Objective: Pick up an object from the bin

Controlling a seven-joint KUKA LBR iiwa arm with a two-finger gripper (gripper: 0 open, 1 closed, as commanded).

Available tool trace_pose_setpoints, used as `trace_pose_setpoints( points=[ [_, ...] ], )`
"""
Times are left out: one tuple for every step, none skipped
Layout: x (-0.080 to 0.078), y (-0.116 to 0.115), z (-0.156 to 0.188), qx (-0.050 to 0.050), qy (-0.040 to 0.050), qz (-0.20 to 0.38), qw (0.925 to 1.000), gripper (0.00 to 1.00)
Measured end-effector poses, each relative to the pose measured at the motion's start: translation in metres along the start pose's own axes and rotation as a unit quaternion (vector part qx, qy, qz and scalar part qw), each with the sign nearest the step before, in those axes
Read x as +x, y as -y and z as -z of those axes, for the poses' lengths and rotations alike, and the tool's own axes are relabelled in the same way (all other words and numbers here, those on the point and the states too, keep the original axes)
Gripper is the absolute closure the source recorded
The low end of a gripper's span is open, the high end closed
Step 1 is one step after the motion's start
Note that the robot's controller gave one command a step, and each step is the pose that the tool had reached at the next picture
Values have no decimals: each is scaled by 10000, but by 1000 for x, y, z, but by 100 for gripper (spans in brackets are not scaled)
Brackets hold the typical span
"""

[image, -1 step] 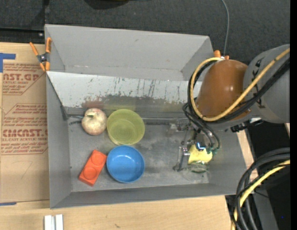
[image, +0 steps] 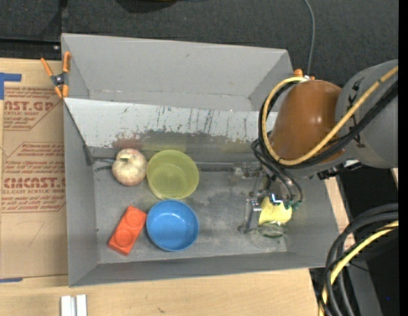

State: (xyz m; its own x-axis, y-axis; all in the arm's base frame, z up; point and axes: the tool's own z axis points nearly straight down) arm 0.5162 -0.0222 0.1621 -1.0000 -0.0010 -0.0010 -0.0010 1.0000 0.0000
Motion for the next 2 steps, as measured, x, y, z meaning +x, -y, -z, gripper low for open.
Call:
trace_pose_setpoints(
  points=[
    [-69, -126, -85, -9, -12, 921, 9958, 0],
    [-53, -16, -65, -6, -13, 886, 9961, 0]
  ],
)
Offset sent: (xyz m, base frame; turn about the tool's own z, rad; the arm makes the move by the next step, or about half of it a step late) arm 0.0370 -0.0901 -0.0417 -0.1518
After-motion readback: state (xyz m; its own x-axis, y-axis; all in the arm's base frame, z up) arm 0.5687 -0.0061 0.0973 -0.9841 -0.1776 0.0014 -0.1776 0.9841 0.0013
